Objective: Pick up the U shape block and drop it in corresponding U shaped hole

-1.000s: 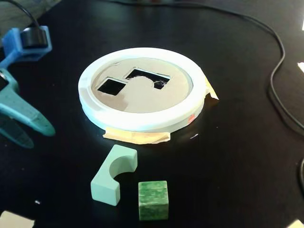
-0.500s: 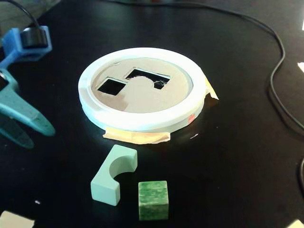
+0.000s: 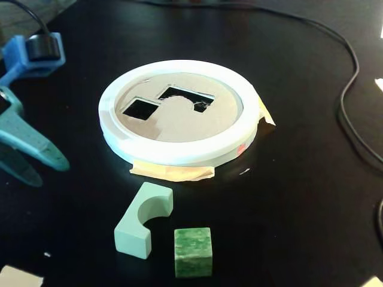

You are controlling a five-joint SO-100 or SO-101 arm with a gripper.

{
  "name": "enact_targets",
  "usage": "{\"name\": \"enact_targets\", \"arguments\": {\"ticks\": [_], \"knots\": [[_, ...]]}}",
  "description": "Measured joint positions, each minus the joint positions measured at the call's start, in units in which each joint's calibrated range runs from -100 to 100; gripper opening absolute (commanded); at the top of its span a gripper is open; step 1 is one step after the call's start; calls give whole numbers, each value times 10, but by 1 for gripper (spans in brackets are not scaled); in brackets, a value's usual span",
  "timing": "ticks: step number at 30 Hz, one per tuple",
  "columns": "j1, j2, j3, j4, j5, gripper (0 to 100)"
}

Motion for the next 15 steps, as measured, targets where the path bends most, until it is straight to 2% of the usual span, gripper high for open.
{"name": "enact_targets", "arguments": {"ticks": [15], "knots": [[0, 0, 0, 0, 0, 91]]}}
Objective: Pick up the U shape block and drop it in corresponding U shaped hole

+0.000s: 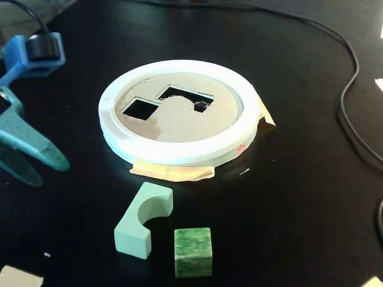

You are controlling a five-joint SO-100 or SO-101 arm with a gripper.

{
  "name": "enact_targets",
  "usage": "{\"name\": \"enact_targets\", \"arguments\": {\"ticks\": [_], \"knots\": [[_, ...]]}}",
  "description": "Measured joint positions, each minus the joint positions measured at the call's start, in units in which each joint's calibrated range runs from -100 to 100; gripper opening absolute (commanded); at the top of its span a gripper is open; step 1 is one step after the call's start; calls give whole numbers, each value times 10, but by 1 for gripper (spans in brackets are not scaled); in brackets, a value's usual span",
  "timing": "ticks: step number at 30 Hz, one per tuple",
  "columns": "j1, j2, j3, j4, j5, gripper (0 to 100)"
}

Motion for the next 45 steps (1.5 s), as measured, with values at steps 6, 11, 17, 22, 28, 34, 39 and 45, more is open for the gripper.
{"name": "enact_targets", "arguments": {"ticks": [6, 11, 17, 22, 28, 34, 39, 45], "knots": [[0, 0, 0, 0, 0, 91], [0, 0, -4, 0, 0, 91], [0, -1, -52, 0, 0, 91], [0, 65, -130, 0, 0, 91], [0, 387, -349, 0, 0, 91], [0, 670, -530, 0, 0, 91], [0, 851, -638, 0, 0, 90], [0, 974, -687, -1, 1, 90]]}}
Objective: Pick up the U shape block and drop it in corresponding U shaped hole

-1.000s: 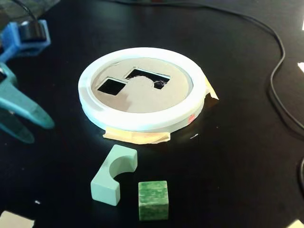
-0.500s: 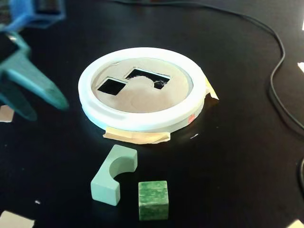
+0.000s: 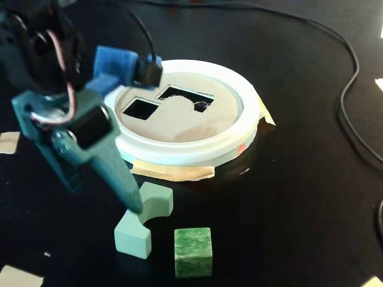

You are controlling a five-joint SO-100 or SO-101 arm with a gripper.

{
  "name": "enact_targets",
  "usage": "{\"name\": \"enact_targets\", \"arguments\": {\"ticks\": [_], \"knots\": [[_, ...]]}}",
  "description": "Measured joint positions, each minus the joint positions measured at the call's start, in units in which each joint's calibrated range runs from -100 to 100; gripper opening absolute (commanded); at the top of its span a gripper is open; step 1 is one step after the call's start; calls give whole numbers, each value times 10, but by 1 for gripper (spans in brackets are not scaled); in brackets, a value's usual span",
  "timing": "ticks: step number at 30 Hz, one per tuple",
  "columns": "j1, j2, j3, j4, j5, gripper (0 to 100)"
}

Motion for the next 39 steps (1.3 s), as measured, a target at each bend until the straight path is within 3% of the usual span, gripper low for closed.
{"name": "enact_targets", "arguments": {"ticks": [23, 26, 27, 32, 35, 39], "knots": [[-58, 137, -74, 0, -2, 88], [-58, 140, -74, 0, -2, 76], [-59, 141, -74, 0, -2, 65], [-59, 141, -74, -2, -2, 34], [-59, 141, -74, -1, -2, 26], [-59, 141, -74, -1, -2, 23]]}}
